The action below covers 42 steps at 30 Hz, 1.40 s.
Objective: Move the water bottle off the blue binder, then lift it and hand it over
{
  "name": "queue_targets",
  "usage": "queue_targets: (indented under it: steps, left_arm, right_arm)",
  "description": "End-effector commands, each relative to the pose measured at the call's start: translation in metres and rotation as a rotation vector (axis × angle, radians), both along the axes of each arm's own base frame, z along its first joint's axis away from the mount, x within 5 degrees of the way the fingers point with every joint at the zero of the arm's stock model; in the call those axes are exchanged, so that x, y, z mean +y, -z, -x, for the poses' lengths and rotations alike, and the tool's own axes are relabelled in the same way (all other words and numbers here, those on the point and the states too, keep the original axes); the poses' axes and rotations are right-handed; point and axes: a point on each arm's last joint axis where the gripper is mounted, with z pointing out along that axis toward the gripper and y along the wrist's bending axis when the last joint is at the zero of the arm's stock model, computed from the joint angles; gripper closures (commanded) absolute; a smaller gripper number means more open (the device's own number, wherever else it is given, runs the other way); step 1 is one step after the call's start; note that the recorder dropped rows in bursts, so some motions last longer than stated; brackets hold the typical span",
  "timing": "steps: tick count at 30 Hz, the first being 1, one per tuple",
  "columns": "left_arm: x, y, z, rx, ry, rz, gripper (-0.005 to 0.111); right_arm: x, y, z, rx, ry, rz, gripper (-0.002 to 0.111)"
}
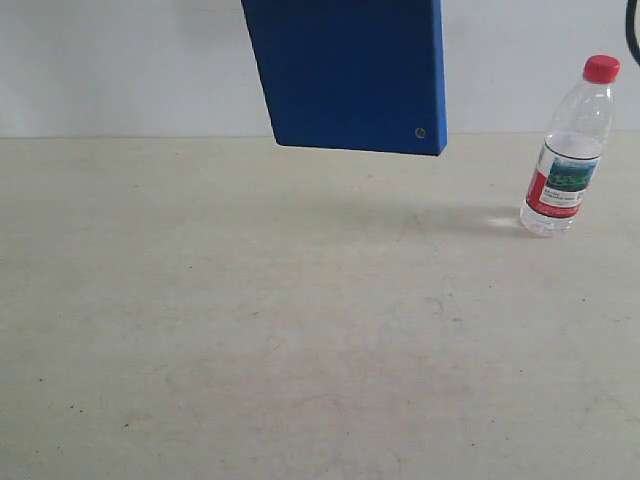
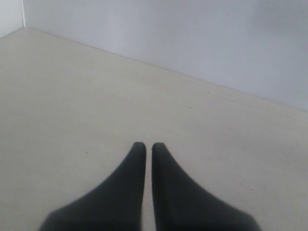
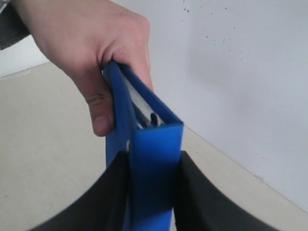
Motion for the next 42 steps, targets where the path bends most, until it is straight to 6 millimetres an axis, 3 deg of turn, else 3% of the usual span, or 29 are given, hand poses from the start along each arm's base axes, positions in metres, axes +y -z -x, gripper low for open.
queue_targets:
  steps: [1,5,9,11,13,14,15,16,18,19,21,24,27,30,33,37,39,40,42]
  left_arm:
    - [0.003,-0.005,0.003,-0.043,-0.039,0.01,0.102]
    - [0.004,-0.01,0.008,-0.082,-0.054,0.003,0.102]
    - [0.004,-0.019,0.019,-0.172,-0.061,-0.01,0.102]
    - [0.006,-0.026,0.028,-0.242,-0.095,-0.027,0.102]
    - [0.007,-0.033,0.039,-0.312,-0.11,-0.053,0.102]
    - [0.006,-0.037,0.047,-0.358,-0.107,-0.088,0.102]
    - [0.004,-0.04,0.054,-0.401,-0.086,-0.123,0.102]
    - [0.002,-0.042,0.056,-0.415,-0.071,-0.143,0.102]
    - [-0.002,-0.045,0.065,-0.445,-0.026,-0.256,0.102]
    - [-0.004,-0.045,0.068,-0.456,-0.009,-0.295,0.102]
    - [-0.006,-0.042,0.073,-0.483,0.008,-0.309,0.102]
    - [-0.005,-0.038,0.073,-0.475,-0.001,-0.309,0.102]
    - [-0.002,-0.038,0.074,-0.475,-0.045,-0.31,0.102]
    - [0.0,-0.038,0.075,-0.475,-0.064,-0.31,0.102]
    - [0.0,-0.038,0.075,-0.475,-0.062,-0.31,0.102]
    - [0.0,-0.038,0.074,-0.475,-0.06,-0.31,0.102]
    - [-0.001,-0.038,0.074,-0.475,-0.058,-0.31,0.102]
    - [-0.001,-0.038,0.074,-0.475,-0.056,-0.31,0.102]
    - [-0.001,-0.038,0.074,-0.475,-0.058,-0.31,0.102]
  right_arm:
    - [-0.002,-0.001,0.002,0.006,-0.01,0.009,0.087]
    - [-0.001,0.001,0.006,0.029,-0.048,0.03,0.061]
    - [-0.006,-0.012,0.016,-0.031,-0.02,0.017,0.057]
    - [-0.016,-0.032,0.03,-0.144,0.046,0.013,0.057]
    - [-0.029,-0.053,0.055,-0.229,0.101,0.005,0.057]
    - [-0.038,-0.063,0.078,-0.222,0.127,-0.007,0.057]
    - [-0.048,-0.065,0.102,-0.162,0.156,0.03,0.062]
    - [-0.054,-0.063,0.111,-0.122,0.176,0.064,0.067]
    - [-0.076,-0.048,0.14,0.085,0.293,0.21,0.101]
    - [-0.085,-0.042,0.151,0.168,0.356,0.253,0.108]
    - [-0.096,-0.035,0.176,0.186,0.415,0.199,0.108]
    - [-0.106,-0.028,0.216,0.012,0.454,-0.072,0.108]
    - [-0.119,-0.006,0.245,-0.072,0.51,-0.241,0.108]
    - [-0.121,0.037,0.255,-0.059,0.509,-0.395,0.108]
    - [-0.112,0.092,0.228,-0.038,0.504,-0.508,0.108]
    - [-0.112,0.154,0.195,-0.196,0.569,-0.627,0.108]
    - [-0.113,0.183,0.189,-0.201,0.601,-0.618,0.108]
    - [-0.113,0.183,0.187,-0.201,0.608,-0.621,0.108]
    - [-0.109,0.205,0.183,0.025,0.636,-0.492,0.108]
